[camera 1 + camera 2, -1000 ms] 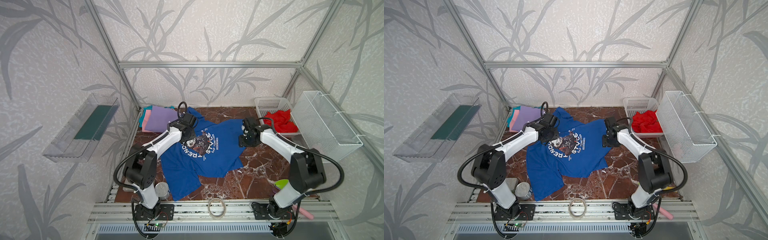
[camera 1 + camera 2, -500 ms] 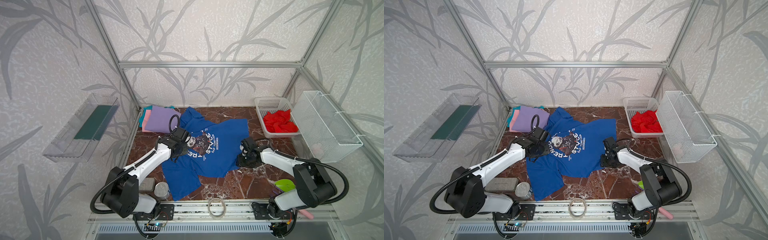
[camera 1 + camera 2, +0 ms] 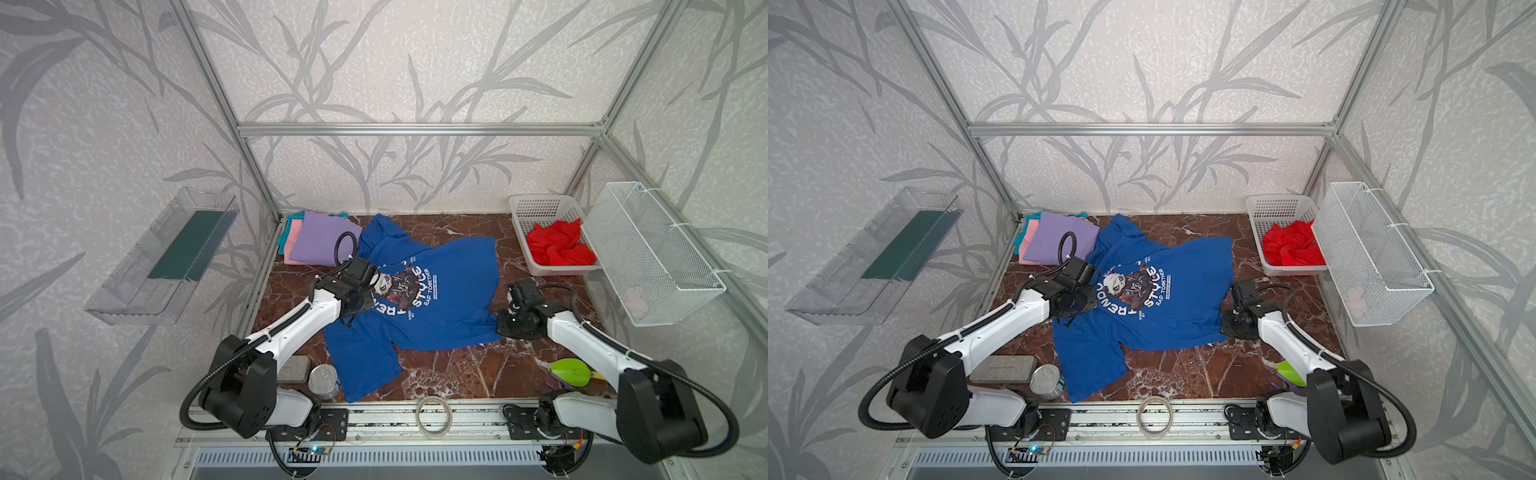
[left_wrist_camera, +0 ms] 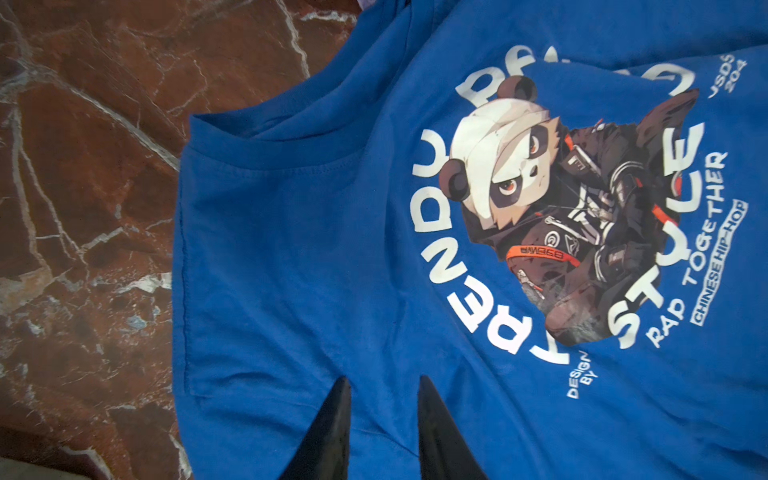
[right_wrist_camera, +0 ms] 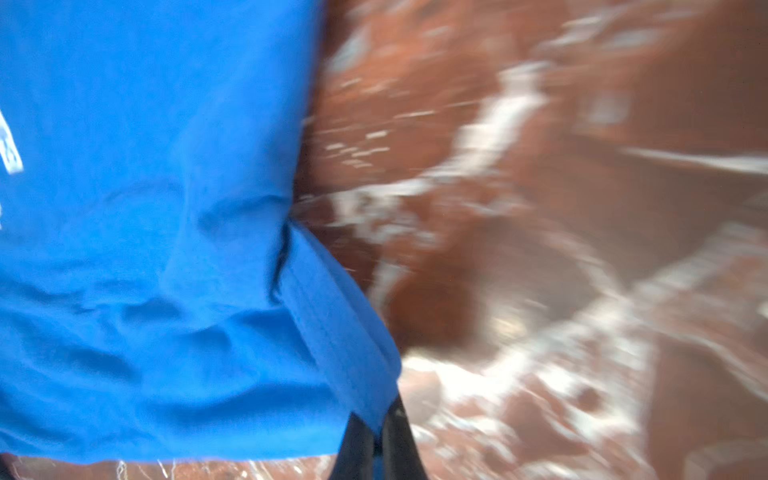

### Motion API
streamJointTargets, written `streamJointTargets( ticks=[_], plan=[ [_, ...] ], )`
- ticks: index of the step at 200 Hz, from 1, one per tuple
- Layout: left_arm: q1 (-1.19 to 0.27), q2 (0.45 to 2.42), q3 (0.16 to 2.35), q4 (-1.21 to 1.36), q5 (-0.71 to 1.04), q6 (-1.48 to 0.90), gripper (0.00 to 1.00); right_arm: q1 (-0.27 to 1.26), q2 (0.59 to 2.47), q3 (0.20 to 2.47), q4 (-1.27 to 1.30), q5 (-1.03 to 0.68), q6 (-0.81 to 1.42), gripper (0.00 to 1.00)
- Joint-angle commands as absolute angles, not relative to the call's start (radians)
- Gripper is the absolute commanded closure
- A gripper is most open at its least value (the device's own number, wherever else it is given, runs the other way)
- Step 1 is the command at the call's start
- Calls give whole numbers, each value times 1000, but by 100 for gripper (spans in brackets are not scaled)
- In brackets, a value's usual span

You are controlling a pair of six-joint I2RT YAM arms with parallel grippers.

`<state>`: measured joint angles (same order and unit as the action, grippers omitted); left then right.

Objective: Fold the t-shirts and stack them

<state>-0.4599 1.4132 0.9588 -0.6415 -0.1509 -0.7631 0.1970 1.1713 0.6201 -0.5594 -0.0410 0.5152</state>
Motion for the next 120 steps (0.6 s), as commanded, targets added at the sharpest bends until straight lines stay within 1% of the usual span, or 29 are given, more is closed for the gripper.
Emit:
streamJointTargets(
  ticks=[1, 18, 36, 44, 50, 57, 62, 67, 71, 72, 81, 87, 97, 108, 120],
  plan=[
    [-457, 1453, 1002, -652, -138, -781, 70, 131, 1035, 573, -633, 42, 550, 100],
    [-456, 1471, 1016, -650, -128, -776, 69, 95, 973, 578, -692, 87, 551, 100],
    [-456, 1479, 1017, -651, -128, -777, 65, 84, 939, 584, -752, 119, 547, 99],
    [-456, 1482, 1013, -651, -130, -777, 64, 84, 919, 578, -766, 123, 551, 98],
    [-456, 1481, 1009, -650, -133, -778, 64, 84, 901, 571, -773, 125, 557, 95],
    [-456, 1482, 1004, -653, -138, -782, 63, 84, 883, 561, -779, 126, 568, 87],
    [-456, 1483, 1002, -656, -145, -783, 63, 84, 873, 555, -782, 124, 577, 78],
    [-454, 1484, 1001, -659, -150, -785, 63, 84, 863, 552, -782, 120, 586, 66],
    [-454, 1485, 1003, -664, -155, -785, 63, 84, 857, 550, -783, 115, 590, 60],
    [-453, 1487, 1004, -666, -156, -785, 63, 84, 854, 549, -781, 111, 590, 57],
    [-450, 1489, 1014, -681, -167, -787, 63, 84, 843, 550, -769, 91, 580, 49],
    [-447, 1491, 1023, -690, -175, -785, 62, 84, 839, 556, -761, 82, 579, 47],
    [-440, 1491, 1042, -698, -189, -784, 61, 89, 848, 586, -757, 74, 560, 48],
    [-431, 1491, 1069, -693, -199, -784, 59, 123, 879, 660, -769, 99, 540, 52],
    [-426, 1496, 1105, -673, -222, -784, 57, 221, 930, 756, -777, 171, 513, 56]
  ],
)
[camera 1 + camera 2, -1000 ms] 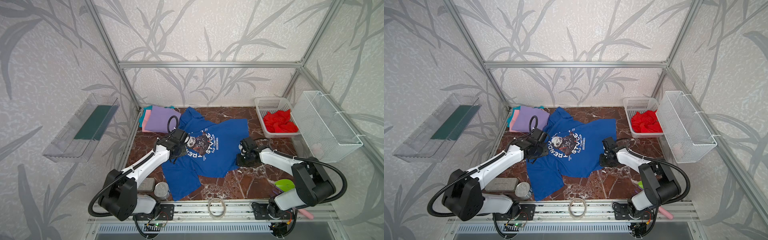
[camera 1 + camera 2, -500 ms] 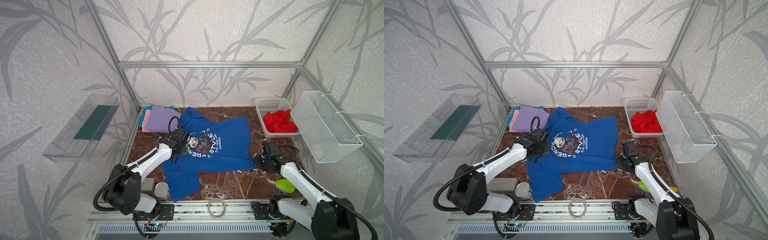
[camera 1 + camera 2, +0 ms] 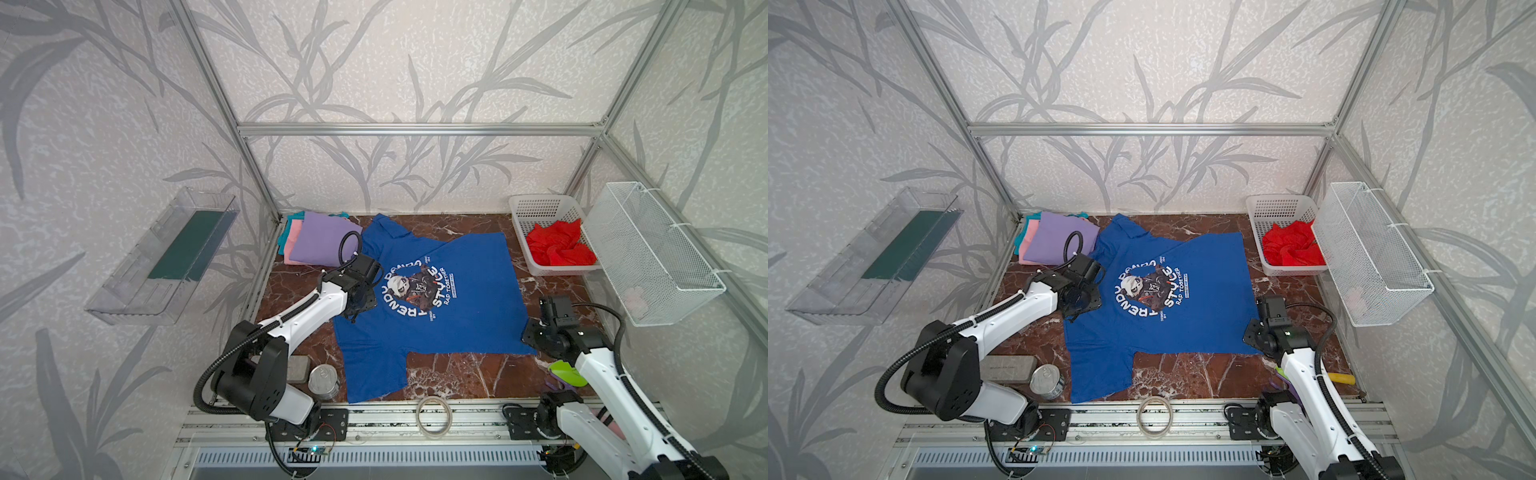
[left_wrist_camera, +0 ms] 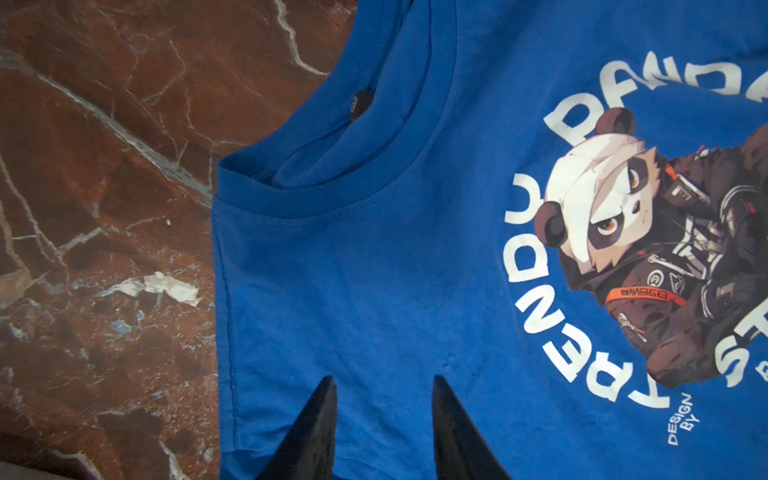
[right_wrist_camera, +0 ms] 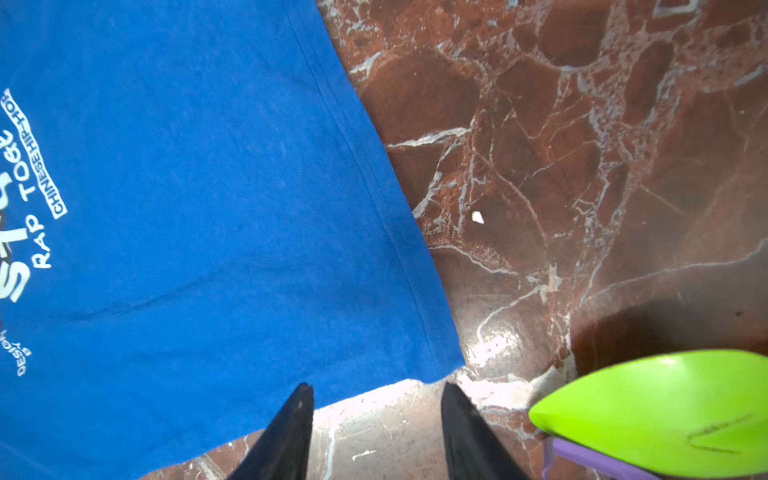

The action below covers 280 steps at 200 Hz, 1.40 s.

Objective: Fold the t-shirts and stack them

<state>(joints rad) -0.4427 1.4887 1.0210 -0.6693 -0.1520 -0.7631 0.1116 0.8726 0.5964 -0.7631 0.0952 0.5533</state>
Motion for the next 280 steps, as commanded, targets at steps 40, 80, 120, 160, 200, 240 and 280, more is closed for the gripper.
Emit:
streamJointTargets(
  ticks=[40, 80, 120, 160, 200, 240, 280],
  plan=[
    [-377, 1596, 1337, -636, -259, -747, 72, 565, 1267, 1129, -709, 314, 322, 69],
    [-356, 1890, 1700, -673, -205, -658, 71, 572, 1532, 1345, -590, 268, 257, 82],
    [-338, 2224, 2064, -741, -210, -589, 49, 389, 1736, 1506, -621, 94, 252, 86],
    [-324, 2576, 2509, -807, -169, -501, 44, 217, 1958, 1691, -712, 37, 233, 86],
    [-277, 2687, 2619, -697, -76, -532, 33, 132, 2179, 1919, -776, 48, 217, 79],
    [-253, 2672, 2527, -531, 10, -589, 28, 94, 2428, 2243, -886, 76, 206, 61],
    [-254, 2712, 2532, -455, 45, -631, 27, 86, 2637, 2565, -1017, 95, 197, 56]
  ],
)
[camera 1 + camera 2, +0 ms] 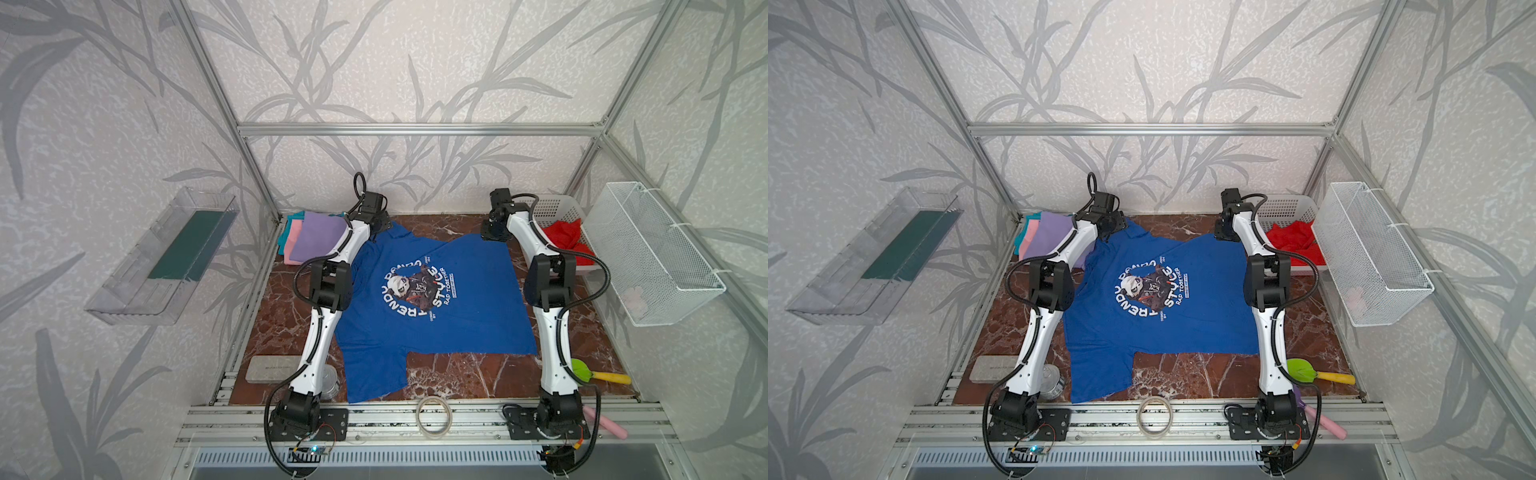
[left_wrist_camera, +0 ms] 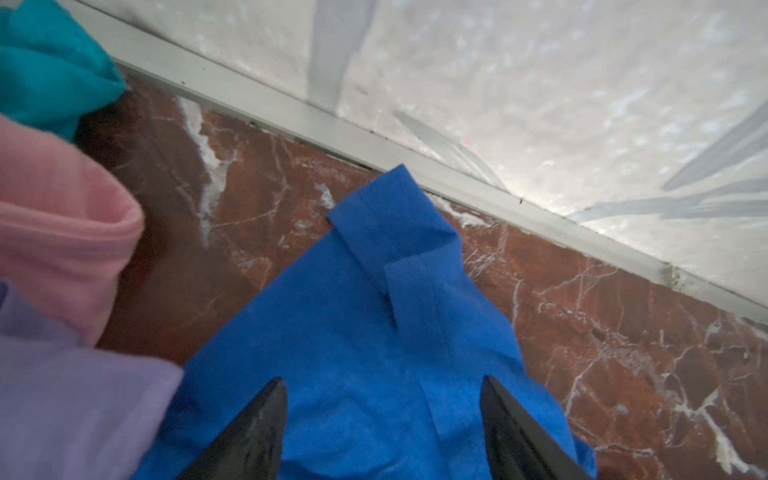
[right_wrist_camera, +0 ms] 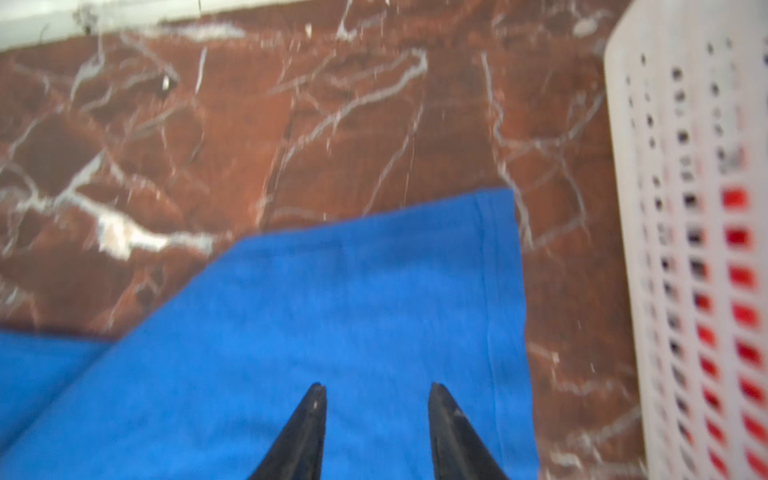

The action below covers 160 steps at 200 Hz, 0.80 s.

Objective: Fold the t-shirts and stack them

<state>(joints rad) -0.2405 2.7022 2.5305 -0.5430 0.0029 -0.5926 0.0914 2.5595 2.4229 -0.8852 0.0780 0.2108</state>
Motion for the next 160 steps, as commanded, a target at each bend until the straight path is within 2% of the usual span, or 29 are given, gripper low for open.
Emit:
streamJointTargets(
  ticks=[1, 16, 33, 55, 138, 148, 160],
  plan=[
    [-253, 2712, 2531, -451, 47, -632, 27, 86, 2642, 2572, -1017, 95, 197, 56],
    [-252, 2731, 2524, -394, 88, -655, 27, 86, 2660, 2587, -1003, 110, 201, 55],
    [-253, 2760, 2545, -350, 119, -691, 34, 86, 2659, 2562, -977, 119, 205, 54],
    [-252, 2804, 2582, -336, 123, -729, 37, 83, 2650, 2532, -956, 128, 207, 54],
    [-249, 2840, 2590, -378, 63, -778, 29, 82, 2645, 2516, -942, 120, 208, 50],
    [-249, 2840, 2591, -374, 59, -779, 38, 83, 2651, 2516, -939, 125, 207, 49],
    [-248, 2843, 2591, -361, 58, -779, 59, 81, 2658, 2514, -935, 137, 207, 49]
  ],
)
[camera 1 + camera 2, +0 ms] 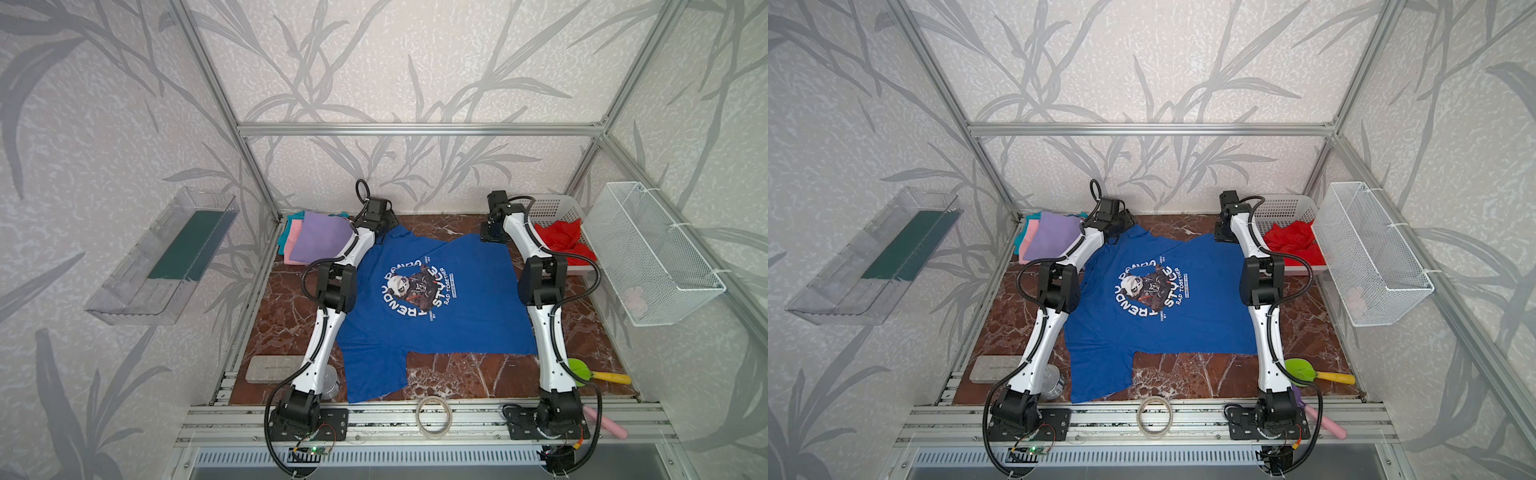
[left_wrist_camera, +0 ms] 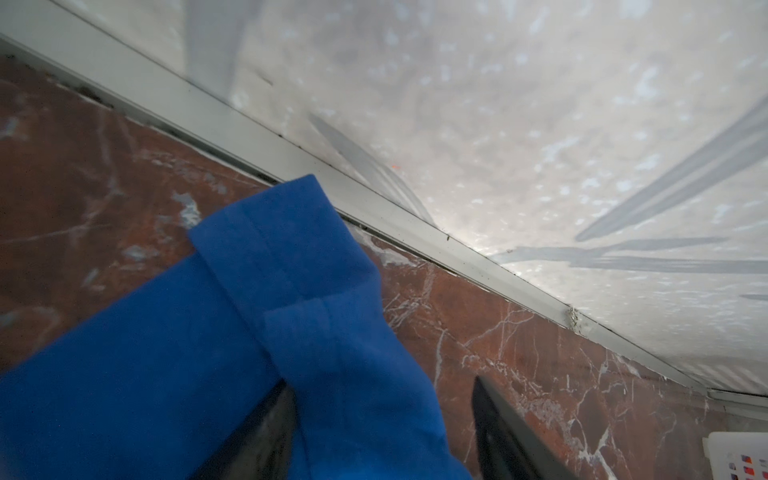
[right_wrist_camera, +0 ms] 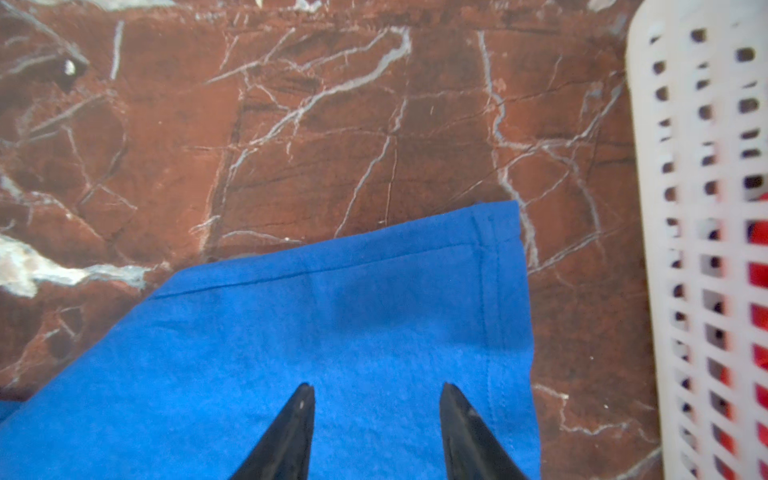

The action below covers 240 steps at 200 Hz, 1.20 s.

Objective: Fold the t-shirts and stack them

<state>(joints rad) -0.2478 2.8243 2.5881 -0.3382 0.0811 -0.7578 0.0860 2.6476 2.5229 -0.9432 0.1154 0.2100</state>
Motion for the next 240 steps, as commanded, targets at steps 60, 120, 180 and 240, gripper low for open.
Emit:
streamJointTargets(
  ticks=[60, 120, 180, 240],
  plan=[
    [-237, 2816, 2594, -345, 48, -793, 100, 69, 2706, 2554, -930, 177, 230, 35],
    [-244, 2666, 2512, -291, 99, -784, 100, 69, 2760, 2669, -937, 139, 228, 23],
    [-248, 2533, 2404, -275, 146, -774, 100, 61, 2819, 2736, -906, 67, 187, 24],
    [-252, 2313, 2038, -162, 157, -794, 100, 60, 2821, 2735, -898, 29, 174, 21]
  ],
)
